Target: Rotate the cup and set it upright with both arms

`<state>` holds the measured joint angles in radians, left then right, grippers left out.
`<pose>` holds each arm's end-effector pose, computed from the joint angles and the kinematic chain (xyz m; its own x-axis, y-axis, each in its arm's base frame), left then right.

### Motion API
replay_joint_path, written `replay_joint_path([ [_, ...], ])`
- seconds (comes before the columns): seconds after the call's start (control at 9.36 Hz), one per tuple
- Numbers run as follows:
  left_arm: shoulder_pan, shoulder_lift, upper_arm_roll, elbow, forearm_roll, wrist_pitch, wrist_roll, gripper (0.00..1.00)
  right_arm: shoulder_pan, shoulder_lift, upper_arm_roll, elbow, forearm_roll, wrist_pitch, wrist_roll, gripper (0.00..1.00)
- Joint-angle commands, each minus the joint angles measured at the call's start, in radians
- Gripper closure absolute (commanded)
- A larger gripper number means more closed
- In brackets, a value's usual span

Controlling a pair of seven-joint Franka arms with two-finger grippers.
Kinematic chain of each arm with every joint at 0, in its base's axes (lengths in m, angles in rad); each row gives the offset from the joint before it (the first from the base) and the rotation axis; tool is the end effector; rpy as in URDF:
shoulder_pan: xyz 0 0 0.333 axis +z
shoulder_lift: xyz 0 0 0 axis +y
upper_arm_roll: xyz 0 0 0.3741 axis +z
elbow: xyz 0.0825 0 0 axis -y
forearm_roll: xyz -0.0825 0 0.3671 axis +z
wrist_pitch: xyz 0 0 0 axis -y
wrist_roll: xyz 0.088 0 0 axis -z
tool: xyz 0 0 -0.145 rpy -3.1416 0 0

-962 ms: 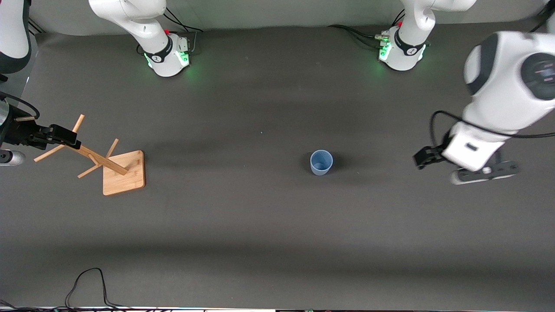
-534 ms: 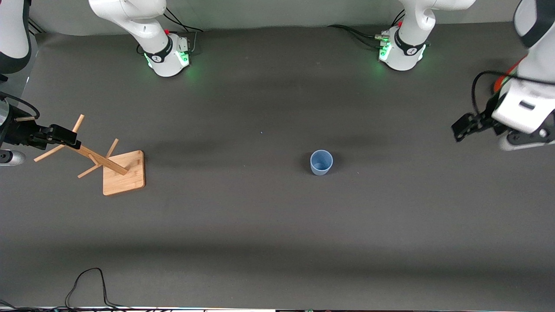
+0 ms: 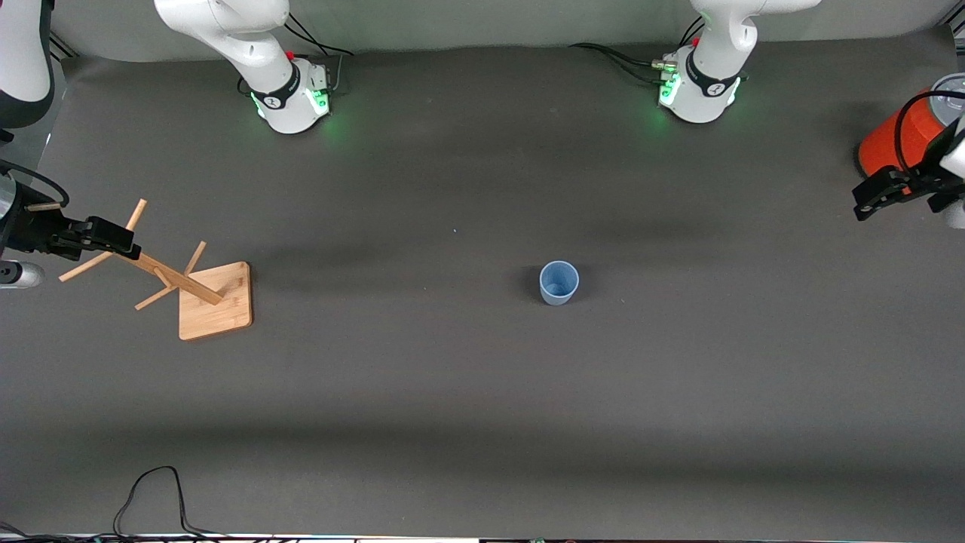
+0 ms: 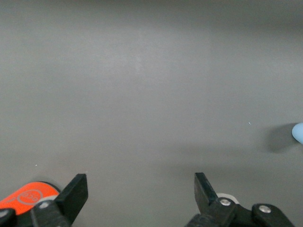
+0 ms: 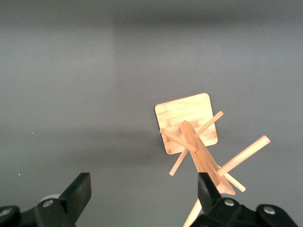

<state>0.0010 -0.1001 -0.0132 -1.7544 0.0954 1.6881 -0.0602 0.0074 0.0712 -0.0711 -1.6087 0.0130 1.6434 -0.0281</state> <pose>0.5104 0.0062 0.6237 0.9986 0.0366 0.0390 0.0401 -0.9948 -0.0941 0.5645 -0.0328 0.5943 0.9987 -0.0365 -0.0361 -0.0368 -0.9993 -0.0089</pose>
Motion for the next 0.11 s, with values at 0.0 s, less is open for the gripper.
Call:
replay_joint_path([
  [0.0, -0.057, 0.029, 0.007, 0.065, 0.001, -0.076, -0.009, 0.0, 0.002, -0.005, -0.002, 0.001, -0.01, -0.005, -0.021, 0.0],
])
